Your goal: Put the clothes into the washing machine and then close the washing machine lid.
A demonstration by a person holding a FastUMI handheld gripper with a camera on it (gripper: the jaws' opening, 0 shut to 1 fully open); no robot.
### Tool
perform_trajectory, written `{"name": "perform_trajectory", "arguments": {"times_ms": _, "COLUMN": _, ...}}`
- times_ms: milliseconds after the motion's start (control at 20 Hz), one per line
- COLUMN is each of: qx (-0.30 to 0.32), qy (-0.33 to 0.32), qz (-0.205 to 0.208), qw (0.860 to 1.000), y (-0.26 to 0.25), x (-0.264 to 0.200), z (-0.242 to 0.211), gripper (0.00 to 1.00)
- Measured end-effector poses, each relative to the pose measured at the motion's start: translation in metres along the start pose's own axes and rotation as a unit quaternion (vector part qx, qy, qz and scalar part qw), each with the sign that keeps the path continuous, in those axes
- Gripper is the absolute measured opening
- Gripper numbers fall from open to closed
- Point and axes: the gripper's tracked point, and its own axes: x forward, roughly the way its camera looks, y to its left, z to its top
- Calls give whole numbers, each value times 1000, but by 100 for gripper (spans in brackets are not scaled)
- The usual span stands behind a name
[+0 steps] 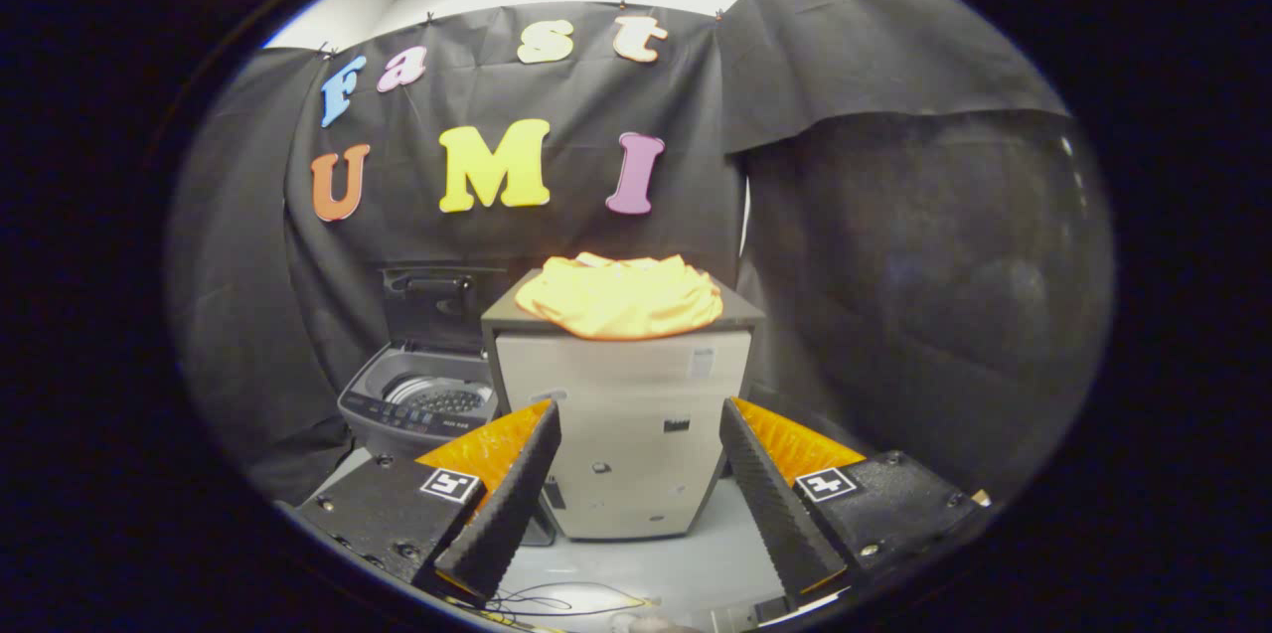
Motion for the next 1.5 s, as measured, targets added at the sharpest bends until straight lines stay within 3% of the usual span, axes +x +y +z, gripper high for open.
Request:
{"name": "perform_trajectory", "arguments": {"times_ms": 300, "qx": 17, "qy": -18, "qz": -3, "qw": 1000, "y": -13, "x": 78, "z": 73, "gripper": 100}}
{"name": "perform_trajectory", "arguments": {"times_ms": 800, "qx": 3, "qy": -19, "qz": 57, "qw": 998, "y": 8, "x": 217, "z": 176, "gripper": 100}}
{"name": "perform_trajectory", "arguments": {"times_ms": 1150, "qx": -12, "qy": 16, "qz": 76, "qw": 997, "y": 25, "x": 313, "z": 203, "gripper": 100}}
{"name": "perform_trajectory", "arguments": {"times_ms": 1500, "qx": -16, "qy": 105, "qz": 75, "qw": 991, "y": 43, "x": 390, "z": 178, "gripper": 100}}
